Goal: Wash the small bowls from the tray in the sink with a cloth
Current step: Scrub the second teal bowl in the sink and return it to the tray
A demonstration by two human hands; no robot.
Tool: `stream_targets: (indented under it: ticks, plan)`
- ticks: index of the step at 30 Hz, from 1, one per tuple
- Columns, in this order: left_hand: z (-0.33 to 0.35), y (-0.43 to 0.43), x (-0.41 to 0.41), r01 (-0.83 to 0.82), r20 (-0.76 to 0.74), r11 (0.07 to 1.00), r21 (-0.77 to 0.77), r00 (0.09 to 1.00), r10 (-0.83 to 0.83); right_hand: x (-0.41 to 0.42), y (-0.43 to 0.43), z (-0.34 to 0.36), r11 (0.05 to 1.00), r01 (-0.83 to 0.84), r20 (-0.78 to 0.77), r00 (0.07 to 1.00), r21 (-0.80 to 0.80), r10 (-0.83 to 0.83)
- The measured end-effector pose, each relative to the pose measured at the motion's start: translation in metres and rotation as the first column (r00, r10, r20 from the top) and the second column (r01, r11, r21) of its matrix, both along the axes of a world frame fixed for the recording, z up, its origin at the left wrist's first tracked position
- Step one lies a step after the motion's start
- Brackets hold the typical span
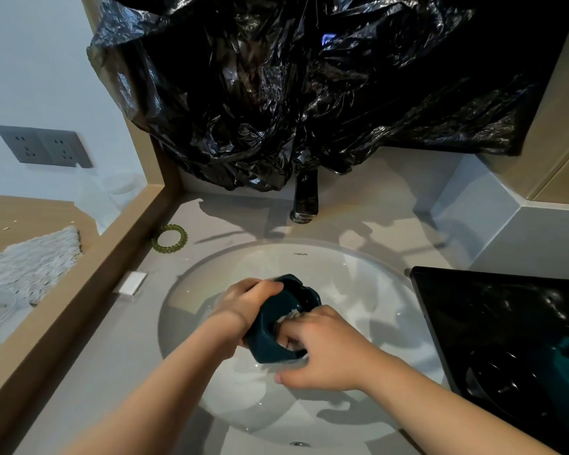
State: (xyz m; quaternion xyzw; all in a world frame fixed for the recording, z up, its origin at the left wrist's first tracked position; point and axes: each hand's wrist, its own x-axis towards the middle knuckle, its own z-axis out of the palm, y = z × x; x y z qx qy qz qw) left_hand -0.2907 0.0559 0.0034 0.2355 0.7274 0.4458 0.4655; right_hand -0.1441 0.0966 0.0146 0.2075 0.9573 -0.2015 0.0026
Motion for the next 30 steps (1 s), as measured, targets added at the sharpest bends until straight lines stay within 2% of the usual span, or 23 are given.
stream_targets:
  ticks: [2,5,8,9,11,13,14,15,16,17,19,21,24,26,28,30]
  plan:
    - [0.000,0.001,0.003,0.049,-0.051,0.998,0.026,0.998,-0.048,0.002,0.003,0.000,0.979,-0.023,0.062,0.998,0.201,0.010]
    - [0.002,0.007,0.005,0.036,-0.115,0.997,0.072,0.993,-0.028,-0.001,0.007,-0.003,0.913,0.014,0.137,0.988,0.408,-0.076]
    - [0.004,0.008,-0.001,-0.005,-0.135,0.997,0.071,0.991,0.015,0.000,0.013,0.001,0.881,0.163,0.038,0.979,0.444,-0.201]
    - [0.003,0.007,-0.003,-0.028,-0.126,0.997,0.072,0.991,0.037,0.003,0.017,0.004,0.886,0.220,-0.011,0.972,0.409,-0.237]
    - [-0.002,0.006,-0.006,-0.061,-0.111,0.995,0.075,0.991,0.069,0.009,0.025,0.005,0.880,0.452,-0.102,0.891,0.146,-0.442]
    - [-0.003,0.005,-0.004,-0.057,-0.108,0.997,0.055,0.992,0.063,0.007,0.026,0.007,0.736,0.633,-0.239,0.696,-0.241,-0.677]
    - [-0.002,0.006,-0.001,-0.046,-0.112,0.998,0.052,0.992,0.052,0.004,0.025,0.009,0.644,0.604,-0.245,0.612,-0.468,-0.752]
    - [0.000,0.006,0.000,-0.032,-0.125,0.998,0.056,0.991,0.038,0.000,0.023,0.011,0.546,0.514,-0.197,0.584,-0.661,-0.788]
    - [0.001,0.006,0.001,-0.014,-0.142,0.998,0.065,0.990,0.023,-0.002,0.020,0.010,0.465,0.412,-0.141,0.611,-0.784,-0.779]
    - [0.003,0.006,0.001,0.005,-0.159,0.997,0.072,0.987,0.007,-0.003,0.017,0.010,0.420,0.345,-0.119,0.636,-0.839,-0.762]
    - [0.006,0.005,-0.002,0.067,-0.210,0.995,0.074,0.976,-0.050,-0.002,0.021,0.010,0.491,0.320,-0.192,0.647,-0.810,-0.738]
    - [0.012,0.006,-0.002,0.181,-0.296,0.982,0.058,0.942,-0.157,0.001,0.027,0.006,0.633,0.391,-0.290,0.646,-0.668,-0.706]
    - [0.026,0.008,0.001,0.328,-0.396,0.944,0.032,0.871,-0.290,-0.002,0.032,0.014,0.787,0.415,-0.348,0.731,-0.457,-0.587]
    - [0.034,0.011,0.003,0.380,-0.431,0.925,0.025,0.839,-0.333,-0.003,0.036,0.020,0.856,0.394,-0.316,0.809,-0.335,-0.496]
    - [0.038,0.012,0.005,0.395,-0.461,0.918,0.021,0.819,-0.342,-0.005,0.040,0.020,0.867,0.459,-0.220,0.840,-0.195,-0.495]
    - [0.039,0.010,0.012,0.347,-0.480,0.936,0.049,0.830,-0.283,-0.008,0.035,0.012,0.797,0.589,-0.187,0.775,-0.135,-0.604]
